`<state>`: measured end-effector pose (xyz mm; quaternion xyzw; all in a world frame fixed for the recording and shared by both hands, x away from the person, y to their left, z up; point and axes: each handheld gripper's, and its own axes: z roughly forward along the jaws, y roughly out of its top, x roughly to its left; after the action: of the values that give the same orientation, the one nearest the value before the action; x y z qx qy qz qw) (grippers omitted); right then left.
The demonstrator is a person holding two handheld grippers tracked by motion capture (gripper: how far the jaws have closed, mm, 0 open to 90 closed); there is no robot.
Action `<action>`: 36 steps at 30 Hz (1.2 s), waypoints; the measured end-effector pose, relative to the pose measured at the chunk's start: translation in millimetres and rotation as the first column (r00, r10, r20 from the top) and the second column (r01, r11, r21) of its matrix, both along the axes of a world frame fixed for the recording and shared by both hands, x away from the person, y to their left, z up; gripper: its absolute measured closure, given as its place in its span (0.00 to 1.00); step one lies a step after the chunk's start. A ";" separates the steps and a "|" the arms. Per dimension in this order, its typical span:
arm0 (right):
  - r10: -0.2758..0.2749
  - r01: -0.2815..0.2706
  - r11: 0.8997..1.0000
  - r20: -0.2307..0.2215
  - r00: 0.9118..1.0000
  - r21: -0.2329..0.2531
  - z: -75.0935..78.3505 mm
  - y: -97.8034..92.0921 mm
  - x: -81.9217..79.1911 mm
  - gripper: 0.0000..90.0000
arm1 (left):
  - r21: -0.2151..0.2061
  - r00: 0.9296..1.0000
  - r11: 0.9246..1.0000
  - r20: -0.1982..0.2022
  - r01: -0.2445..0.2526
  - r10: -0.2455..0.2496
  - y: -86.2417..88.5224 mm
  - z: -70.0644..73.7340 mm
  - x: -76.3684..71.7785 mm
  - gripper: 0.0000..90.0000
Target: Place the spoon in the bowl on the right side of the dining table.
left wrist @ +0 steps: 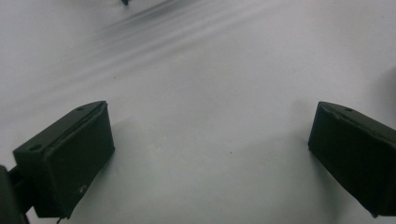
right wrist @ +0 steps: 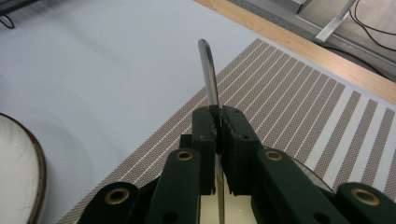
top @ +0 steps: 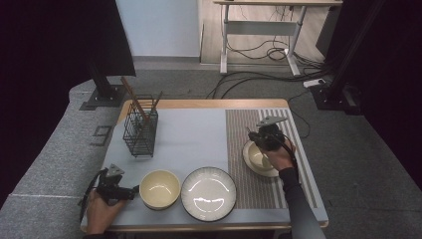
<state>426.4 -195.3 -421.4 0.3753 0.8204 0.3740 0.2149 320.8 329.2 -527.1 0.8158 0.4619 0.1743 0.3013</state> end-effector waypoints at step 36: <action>-0.046 0.046 0.999 -0.059 0.997 0.002 -3.3 -0.8 -4.2 0.40 | 0.000 1.000 1.000 0.000 0.000 0.000 0.0 0.0 0.0 0.00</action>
<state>422.2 -196.2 -424.7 0.4052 0.8170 0.3591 0.1986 320.8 329.2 -527.1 0.8159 0.4617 0.1745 0.3012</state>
